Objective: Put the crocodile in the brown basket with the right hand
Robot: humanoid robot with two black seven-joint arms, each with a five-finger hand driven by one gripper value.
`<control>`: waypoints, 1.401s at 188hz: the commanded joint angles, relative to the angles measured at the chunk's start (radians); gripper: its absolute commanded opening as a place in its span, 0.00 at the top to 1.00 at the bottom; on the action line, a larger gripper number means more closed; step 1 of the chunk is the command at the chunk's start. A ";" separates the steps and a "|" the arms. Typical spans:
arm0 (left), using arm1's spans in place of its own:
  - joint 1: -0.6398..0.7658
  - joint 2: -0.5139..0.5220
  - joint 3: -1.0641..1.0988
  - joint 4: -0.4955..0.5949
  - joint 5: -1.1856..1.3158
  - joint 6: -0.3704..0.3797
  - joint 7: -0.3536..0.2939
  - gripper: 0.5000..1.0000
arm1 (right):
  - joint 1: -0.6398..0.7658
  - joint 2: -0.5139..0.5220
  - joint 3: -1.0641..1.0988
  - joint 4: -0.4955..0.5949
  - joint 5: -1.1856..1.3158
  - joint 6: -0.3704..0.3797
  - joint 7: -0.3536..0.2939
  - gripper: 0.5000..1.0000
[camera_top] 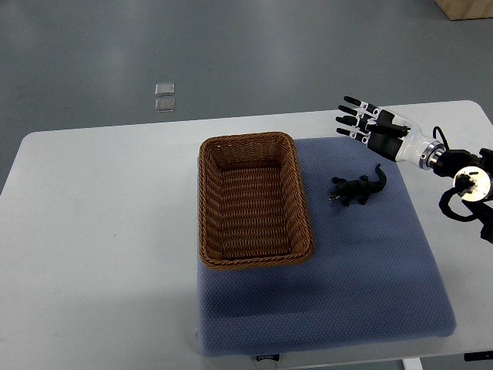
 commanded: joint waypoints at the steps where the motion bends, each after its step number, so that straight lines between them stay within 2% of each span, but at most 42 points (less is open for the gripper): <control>1: 0.000 0.000 0.000 0.000 0.000 0.000 0.000 0.00 | 0.016 -0.011 -0.001 0.002 -0.041 0.006 0.004 0.14; 101: 0.000 0.000 0.000 0.000 0.000 0.000 0.000 0.00 | 0.069 -0.051 -0.005 0.011 -0.463 0.006 0.156 0.14; 177: -0.001 0.000 0.000 0.000 0.000 0.000 0.000 0.00 | 0.117 -0.089 -0.005 0.070 -1.030 -0.014 0.234 0.14; 192: 0.000 0.000 0.000 0.000 0.000 0.000 0.000 0.00 | 0.120 -0.106 -0.008 0.111 -1.157 -0.046 0.257 0.14; 223: -0.001 0.000 0.000 0.000 0.000 0.000 0.000 0.00 | 0.111 -0.147 -0.016 0.232 -1.362 -0.114 0.261 0.14; 264: 0.000 0.000 0.000 0.000 0.000 0.000 0.000 0.00 | 0.108 -0.150 -0.106 0.284 -1.412 -0.188 0.263 0.14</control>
